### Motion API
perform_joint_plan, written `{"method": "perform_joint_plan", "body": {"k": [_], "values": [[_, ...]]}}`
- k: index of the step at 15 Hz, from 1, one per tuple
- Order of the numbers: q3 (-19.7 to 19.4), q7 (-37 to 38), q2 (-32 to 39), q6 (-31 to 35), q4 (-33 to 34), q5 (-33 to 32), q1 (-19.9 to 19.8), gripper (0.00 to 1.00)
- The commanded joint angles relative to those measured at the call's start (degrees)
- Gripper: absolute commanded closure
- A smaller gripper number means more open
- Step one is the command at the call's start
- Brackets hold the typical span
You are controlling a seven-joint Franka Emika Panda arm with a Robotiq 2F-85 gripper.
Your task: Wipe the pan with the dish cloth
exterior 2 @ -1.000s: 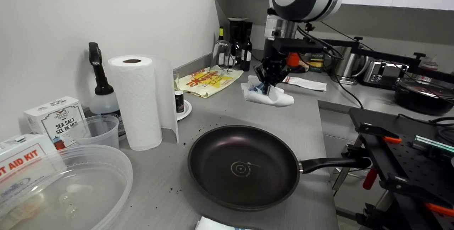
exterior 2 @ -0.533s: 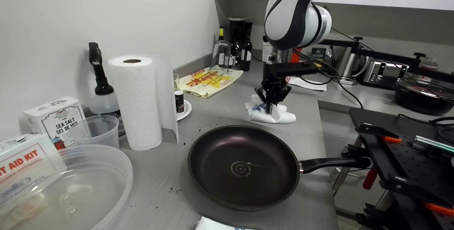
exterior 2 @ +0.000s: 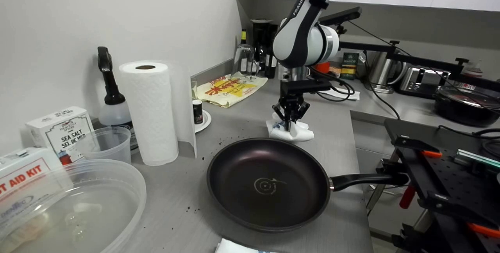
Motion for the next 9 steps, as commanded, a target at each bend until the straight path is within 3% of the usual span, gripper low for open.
{"method": "perform_joint_plan", "body": {"k": [1,9], "values": [[-0.43,1.0,3.57,-3.79,6.08,0.91,-1.13,0.97],[-1.67,2.32,7.12,-5.78,11.09,1.61,-3.64,0.97]]}}
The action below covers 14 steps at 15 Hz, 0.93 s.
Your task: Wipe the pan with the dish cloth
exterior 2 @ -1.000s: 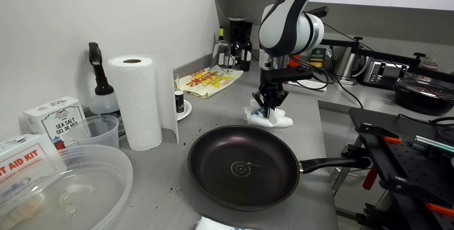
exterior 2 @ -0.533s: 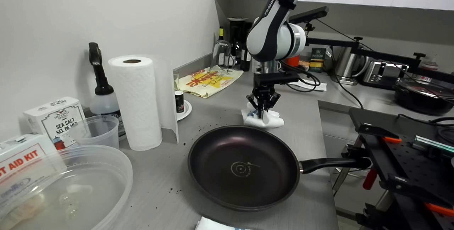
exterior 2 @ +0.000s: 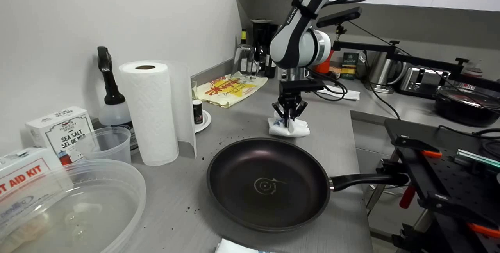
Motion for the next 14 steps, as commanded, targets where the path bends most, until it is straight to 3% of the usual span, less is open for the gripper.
{"method": "perform_joint_plan", "body": {"k": [1,2,3,4,7,12,14], "values": [[-0.29,0.91,1.39,-2.51,2.7,1.14,-0.6,0.97],[-0.06,0.63,0.88,-3.63,2.51,1.21,-0.81,0.97],[0.22,0.28,0.37,-5.01,2.27,1.28,-0.99,0.64],[0.71,-0.14,-0.62,-5.74,1.33,1.72,-1.09,0.62],[1.85,-0.89,-3.82,-7.27,-2.24,3.04,-0.7,0.42],[2.61,-3.96,-15.86,-6.22,-13.74,3.5,0.99,0.05],[3.11,-6.52,-22.47,-7.01,-18.86,3.47,1.27,0.0]]}}
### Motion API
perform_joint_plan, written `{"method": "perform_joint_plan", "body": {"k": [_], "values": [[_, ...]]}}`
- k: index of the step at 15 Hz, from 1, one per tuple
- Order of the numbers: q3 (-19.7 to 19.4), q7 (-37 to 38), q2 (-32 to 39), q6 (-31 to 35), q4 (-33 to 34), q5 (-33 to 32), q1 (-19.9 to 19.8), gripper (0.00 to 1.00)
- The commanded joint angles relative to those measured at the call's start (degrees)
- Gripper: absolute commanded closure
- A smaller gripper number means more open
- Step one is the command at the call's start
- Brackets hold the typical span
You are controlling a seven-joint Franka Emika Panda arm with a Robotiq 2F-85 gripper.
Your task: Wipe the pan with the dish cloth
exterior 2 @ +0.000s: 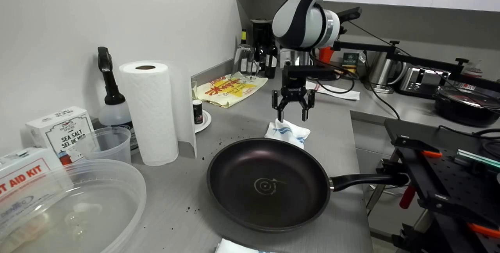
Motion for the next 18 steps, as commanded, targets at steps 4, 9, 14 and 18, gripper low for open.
{"method": "perform_joint_plan", "body": {"k": [4,9,14,18], "values": [[1.14,-8.23,-23.38,-3.51,-18.69,-1.07,2.86,0.0],[2.58,-11.65,-38.86,-10.32,-28.88,-7.29,7.63,0.0],[5.44,-16.21,-50.26,-17.1,-35.34,-12.17,11.08,0.0],[5.32,-15.15,-48.23,-16.68,-33.7,-11.05,11.24,0.0]]}}
